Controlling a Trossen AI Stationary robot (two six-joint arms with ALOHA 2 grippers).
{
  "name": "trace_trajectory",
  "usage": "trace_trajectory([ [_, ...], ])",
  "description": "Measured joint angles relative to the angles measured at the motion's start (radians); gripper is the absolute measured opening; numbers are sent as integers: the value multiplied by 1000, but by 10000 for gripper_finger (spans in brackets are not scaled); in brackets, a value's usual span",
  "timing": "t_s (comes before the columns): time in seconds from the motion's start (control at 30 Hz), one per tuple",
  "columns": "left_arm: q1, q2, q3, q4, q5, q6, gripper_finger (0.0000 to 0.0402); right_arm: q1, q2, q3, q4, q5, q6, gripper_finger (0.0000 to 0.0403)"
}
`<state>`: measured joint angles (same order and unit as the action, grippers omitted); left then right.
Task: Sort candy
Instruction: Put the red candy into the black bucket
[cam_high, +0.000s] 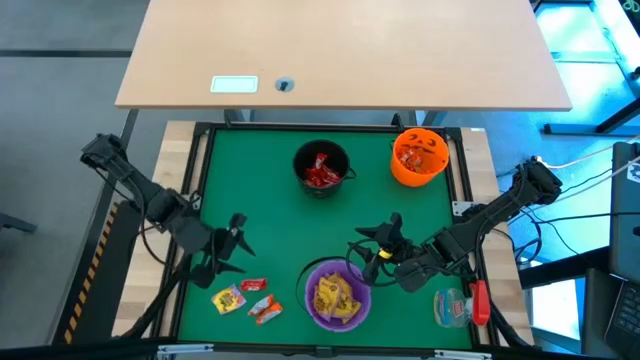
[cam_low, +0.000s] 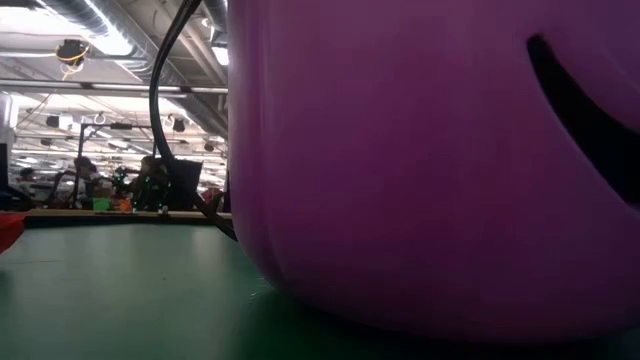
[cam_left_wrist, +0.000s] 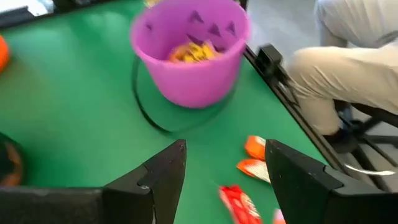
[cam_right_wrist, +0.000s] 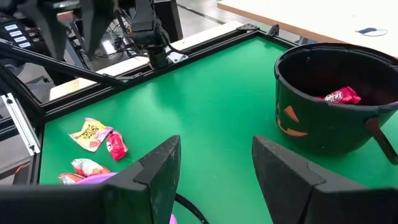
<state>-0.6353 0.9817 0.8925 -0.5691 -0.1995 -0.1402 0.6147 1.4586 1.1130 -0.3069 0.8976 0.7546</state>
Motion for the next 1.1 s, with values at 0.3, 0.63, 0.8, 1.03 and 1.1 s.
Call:
trace_trajectory([
  [0.3,-165,64,-94,5,-20,-213,208,0,0,0,-2,-15,0,198],
  [0.63,-286,204,-229,116,-26,-417,208,0,0,0,-2,-19,0,198],
  [0.8,-279,335,-234,166,-72,-432,208,0,0,0,-1,-19,0,198],
  [1.03,-235,494,-235,183,-78,-456,208,0,0,0,11,-30,0,198],
  [1.1,-218,521,-235,201,-74,-458,208,0,0,0,12,-32,0,198],
])
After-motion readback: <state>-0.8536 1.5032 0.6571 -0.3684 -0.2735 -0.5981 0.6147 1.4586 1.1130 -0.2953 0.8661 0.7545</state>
